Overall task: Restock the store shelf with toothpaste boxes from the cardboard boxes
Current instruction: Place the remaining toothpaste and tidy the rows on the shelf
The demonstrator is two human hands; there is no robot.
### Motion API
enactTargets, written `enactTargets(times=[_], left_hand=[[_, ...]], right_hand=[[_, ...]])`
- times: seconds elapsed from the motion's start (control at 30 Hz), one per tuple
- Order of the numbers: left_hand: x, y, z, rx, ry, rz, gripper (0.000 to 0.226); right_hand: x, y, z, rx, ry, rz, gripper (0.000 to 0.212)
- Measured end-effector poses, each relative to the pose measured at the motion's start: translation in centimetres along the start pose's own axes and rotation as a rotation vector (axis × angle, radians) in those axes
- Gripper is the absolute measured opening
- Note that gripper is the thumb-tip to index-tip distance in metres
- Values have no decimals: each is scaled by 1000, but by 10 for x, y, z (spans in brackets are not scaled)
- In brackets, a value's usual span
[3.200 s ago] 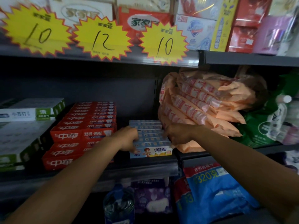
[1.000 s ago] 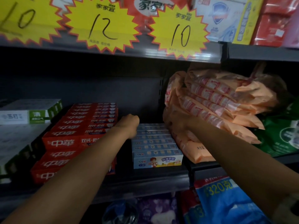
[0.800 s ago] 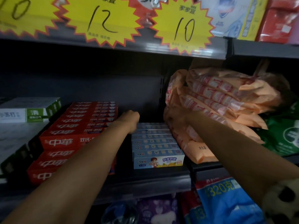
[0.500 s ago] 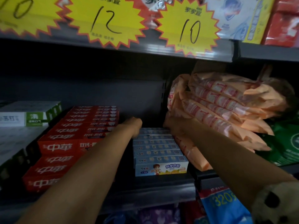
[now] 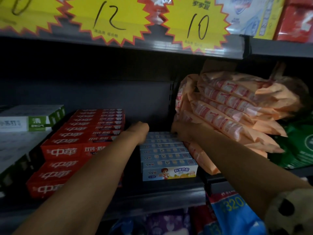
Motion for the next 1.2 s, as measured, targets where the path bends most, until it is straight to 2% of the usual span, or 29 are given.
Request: enactTargets(times=[0.07, 0.23, 0.43, 0.8, 0.87, 1.0, 1.1, 1.2], left_hand=[[-1, 0, 2, 12, 0, -6, 23], [-3, -3, 7, 49, -7, 6, 16], [-14, -9, 16, 34, 14, 13, 17], [-39, -24, 53, -14, -21, 56, 11], [-39, -27, 61, -34, -56, 60, 22], [-42, -32, 83, -32, -87, 74, 6], [-47, -35, 105, -67, -56, 72, 8], [-54, -39, 129, -154, 7, 36, 28]], right_hand=[[0, 1, 1, 70, -50, -17, 29], [0, -5, 8, 63, -131, -38, 27], [5, -7, 18, 31, -122, -8, 28], [8, -23, 30, -138, -146, 12, 40], [11, -26, 31, -186, -169, -8, 35], [23, -38, 44, -201, -214, -40, 22], [36, -46, 64, -225, -238, -30, 24], [53, -53, 91, -297, -234, -18, 23]])
Point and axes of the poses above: each hand's wrist, its own z-axis away from the middle knuckle, its own y-axis out of the palm, x = y × z, the point moved 1 cm from there along -z, towards the middle knuckle, and after that the axes turned 14 degrees about z, right-handed, at the moved point
